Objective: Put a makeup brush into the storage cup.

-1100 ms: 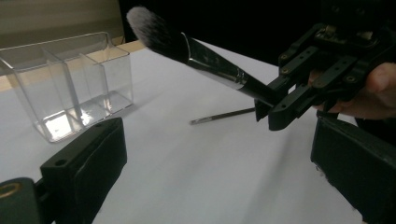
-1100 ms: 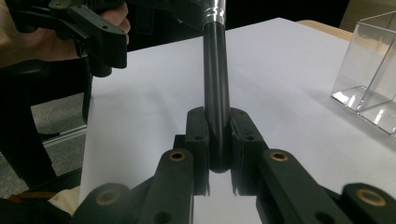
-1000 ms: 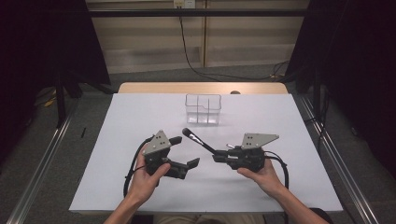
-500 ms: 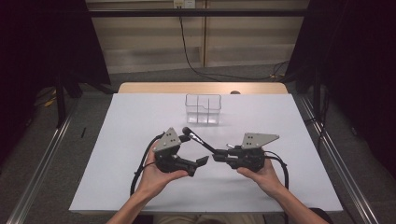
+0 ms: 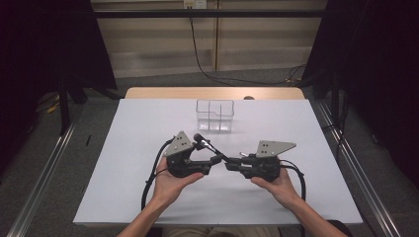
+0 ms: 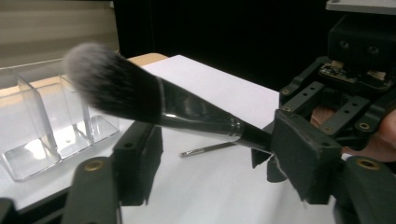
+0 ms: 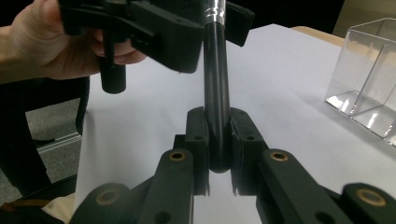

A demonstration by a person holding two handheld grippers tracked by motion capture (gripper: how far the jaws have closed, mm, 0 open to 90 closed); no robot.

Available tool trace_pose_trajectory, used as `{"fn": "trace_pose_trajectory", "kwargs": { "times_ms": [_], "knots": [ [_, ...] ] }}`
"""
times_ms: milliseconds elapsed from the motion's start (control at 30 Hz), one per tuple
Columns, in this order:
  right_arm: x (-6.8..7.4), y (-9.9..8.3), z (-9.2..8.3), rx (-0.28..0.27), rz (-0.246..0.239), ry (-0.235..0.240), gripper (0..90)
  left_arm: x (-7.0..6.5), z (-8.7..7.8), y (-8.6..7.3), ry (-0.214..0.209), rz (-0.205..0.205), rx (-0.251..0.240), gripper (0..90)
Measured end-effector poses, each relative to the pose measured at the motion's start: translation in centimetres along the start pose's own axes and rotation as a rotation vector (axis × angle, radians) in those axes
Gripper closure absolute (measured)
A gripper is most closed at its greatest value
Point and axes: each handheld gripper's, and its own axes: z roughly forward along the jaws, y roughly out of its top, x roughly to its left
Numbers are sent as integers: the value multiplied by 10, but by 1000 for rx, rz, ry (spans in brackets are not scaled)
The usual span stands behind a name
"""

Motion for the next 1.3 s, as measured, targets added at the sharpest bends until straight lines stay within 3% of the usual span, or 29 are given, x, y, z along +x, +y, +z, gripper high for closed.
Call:
{"fn": "trace_pose_trajectory", "kwargs": {
  "times_ms": [133, 267, 400, 867, 1067, 1300],
  "knots": [
    [-1, 0, 0, -3, 5, -3, 802, 0, 0, 0, -13, -21, 6, 493],
    [-1, -1, 2, -2, 10, 0, 802, 2, 0, 2, -23, -48, -12, 502],
    [-1, -2, 2, 0, 3, 2, 802, 3, -2, 5, -35, -95, -39, 581],
    [2, -3, 6, 0, 1, 14, 801, 5, -3, 12, -86, -165, -65, 715],
    [2, -3, 8, -2, 8, 15, 801, 5, -2, 13, -98, -177, -70, 736],
    [3, -4, 11, 5, 5, 15, 789, -2, -1, 20, -153, -156, -71, 790]
  ]
}}
